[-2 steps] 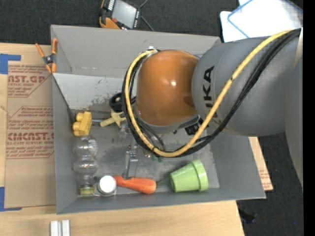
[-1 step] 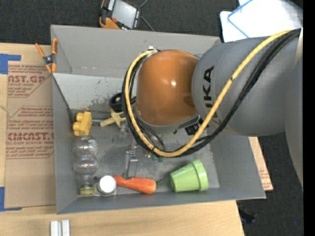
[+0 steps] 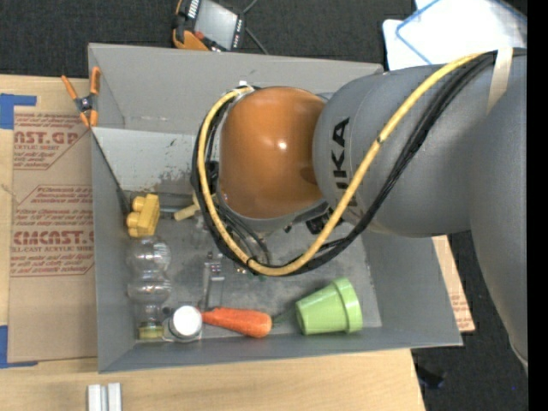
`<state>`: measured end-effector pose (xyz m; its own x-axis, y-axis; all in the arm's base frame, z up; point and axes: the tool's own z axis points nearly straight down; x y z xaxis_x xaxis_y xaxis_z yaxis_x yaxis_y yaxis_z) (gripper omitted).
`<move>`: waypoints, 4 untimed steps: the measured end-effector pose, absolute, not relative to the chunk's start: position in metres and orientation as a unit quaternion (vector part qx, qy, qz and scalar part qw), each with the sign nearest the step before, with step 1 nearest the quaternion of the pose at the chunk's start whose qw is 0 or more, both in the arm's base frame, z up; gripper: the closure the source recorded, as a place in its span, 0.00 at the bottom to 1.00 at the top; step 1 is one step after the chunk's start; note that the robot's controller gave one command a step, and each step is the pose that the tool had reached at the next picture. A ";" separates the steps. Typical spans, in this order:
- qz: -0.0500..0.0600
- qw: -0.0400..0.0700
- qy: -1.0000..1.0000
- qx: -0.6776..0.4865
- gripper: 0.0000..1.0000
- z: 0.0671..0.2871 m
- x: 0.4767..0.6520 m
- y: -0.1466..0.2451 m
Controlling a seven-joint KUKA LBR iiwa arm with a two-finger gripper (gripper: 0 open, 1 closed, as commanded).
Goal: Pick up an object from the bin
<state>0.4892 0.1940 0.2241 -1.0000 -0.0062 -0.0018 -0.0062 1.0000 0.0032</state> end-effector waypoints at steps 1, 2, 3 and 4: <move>0.002 0.001 1.000 0.019 0.00 0.214 0.492 0.187; 0.002 0.001 1.000 0.009 0.00 0.204 0.487 0.195; 0.002 0.001 1.000 0.020 0.00 0.167 0.511 0.188; 0.003 0.003 1.000 0.007 0.00 0.145 0.517 0.185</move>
Offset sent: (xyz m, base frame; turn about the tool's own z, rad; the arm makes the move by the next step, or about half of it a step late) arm -0.0023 0.0001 -0.0194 0.0261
